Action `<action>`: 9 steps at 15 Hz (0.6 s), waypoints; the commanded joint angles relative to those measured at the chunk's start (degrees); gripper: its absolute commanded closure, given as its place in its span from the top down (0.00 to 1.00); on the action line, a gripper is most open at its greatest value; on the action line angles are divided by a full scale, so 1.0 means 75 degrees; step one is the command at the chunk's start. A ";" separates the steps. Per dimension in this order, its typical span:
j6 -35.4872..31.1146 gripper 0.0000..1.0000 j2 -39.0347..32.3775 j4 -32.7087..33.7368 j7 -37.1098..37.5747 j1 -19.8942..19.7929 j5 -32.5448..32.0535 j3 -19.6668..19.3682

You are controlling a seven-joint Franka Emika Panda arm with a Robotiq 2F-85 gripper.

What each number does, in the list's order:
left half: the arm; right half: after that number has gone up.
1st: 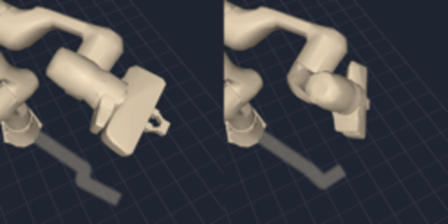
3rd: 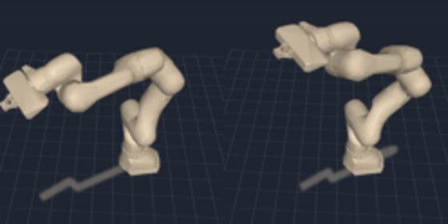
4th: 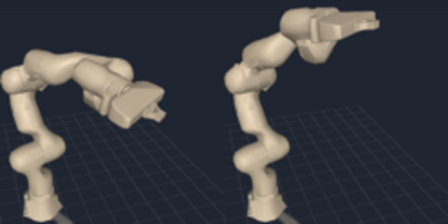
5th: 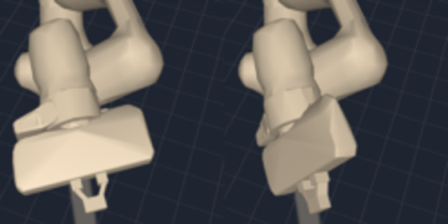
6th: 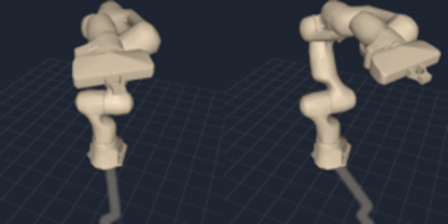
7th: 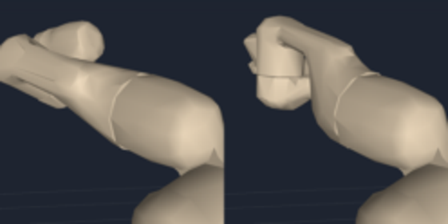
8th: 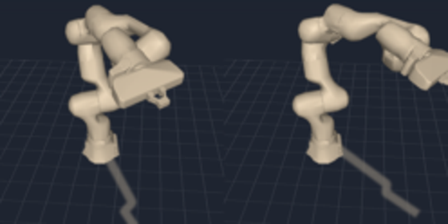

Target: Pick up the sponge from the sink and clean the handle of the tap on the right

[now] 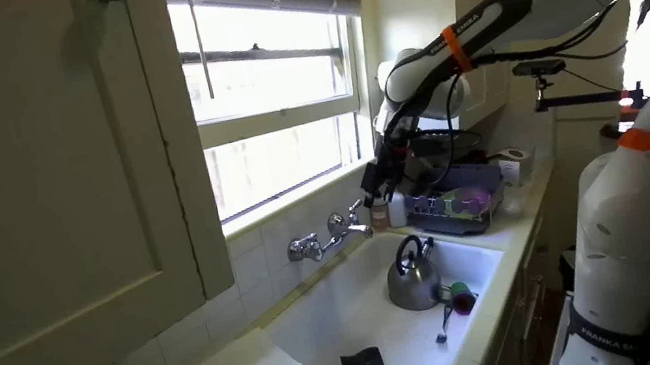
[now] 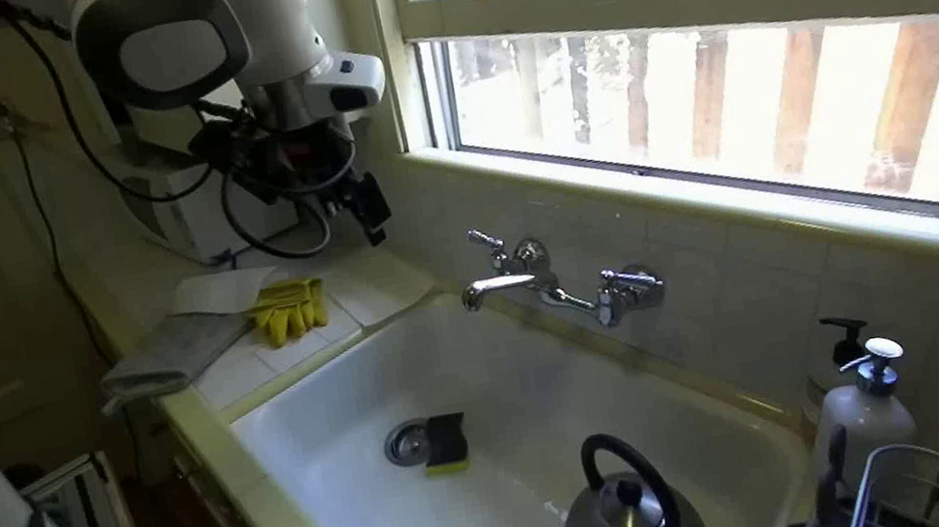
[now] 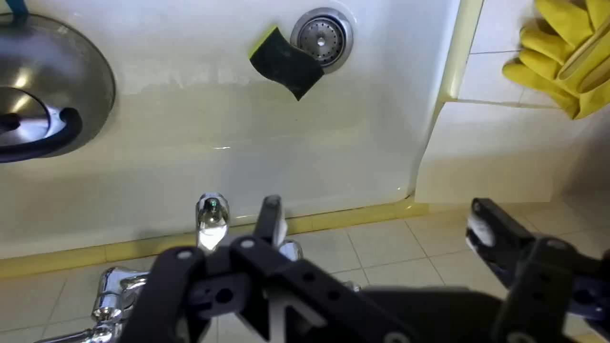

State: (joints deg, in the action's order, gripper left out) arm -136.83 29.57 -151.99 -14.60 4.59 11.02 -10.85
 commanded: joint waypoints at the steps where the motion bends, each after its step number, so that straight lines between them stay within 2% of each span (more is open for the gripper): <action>1: 0.0024 1.00 -0.0009 0.0011 -0.0047 -0.0103 0.0070 0.0104; 4: 0.0024 1.00 -0.0009 0.0011 -0.0047 -0.0103 0.0070 0.0104; 6: -0.0097 1.00 -0.0946 0.0367 -0.0434 0.0304 0.0378 0.0006; 9: -0.0222 1.00 -0.2109 0.0682 -0.0977 0.0665 0.0621 0.0129</action>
State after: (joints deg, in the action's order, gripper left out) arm -136.85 24.55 -150.83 -17.58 6.86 12.72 -10.49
